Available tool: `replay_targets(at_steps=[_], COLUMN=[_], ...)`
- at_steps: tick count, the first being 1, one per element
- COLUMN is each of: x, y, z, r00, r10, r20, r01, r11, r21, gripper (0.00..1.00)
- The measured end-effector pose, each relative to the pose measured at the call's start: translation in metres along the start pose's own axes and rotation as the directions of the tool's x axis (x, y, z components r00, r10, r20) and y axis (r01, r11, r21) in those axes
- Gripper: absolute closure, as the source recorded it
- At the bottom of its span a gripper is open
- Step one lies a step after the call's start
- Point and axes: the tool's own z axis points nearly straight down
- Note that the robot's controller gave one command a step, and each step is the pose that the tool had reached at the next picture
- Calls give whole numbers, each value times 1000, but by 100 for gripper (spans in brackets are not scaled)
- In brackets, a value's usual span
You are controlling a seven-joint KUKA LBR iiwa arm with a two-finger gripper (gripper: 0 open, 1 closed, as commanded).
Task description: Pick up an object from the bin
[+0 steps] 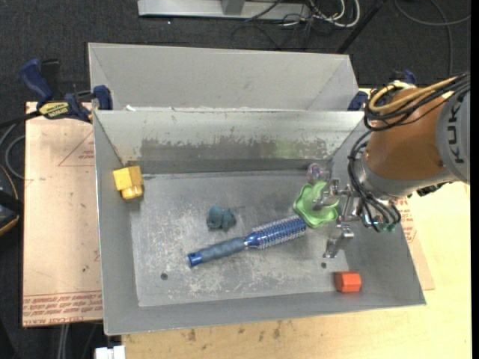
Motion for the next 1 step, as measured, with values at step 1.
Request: replay_targets(at_steps=[1], x=[-7], y=[70], z=[-1], r00=[986], r10=[-166], r20=[8], r01=[166], r11=[986], r21=[0], gripper=[0])
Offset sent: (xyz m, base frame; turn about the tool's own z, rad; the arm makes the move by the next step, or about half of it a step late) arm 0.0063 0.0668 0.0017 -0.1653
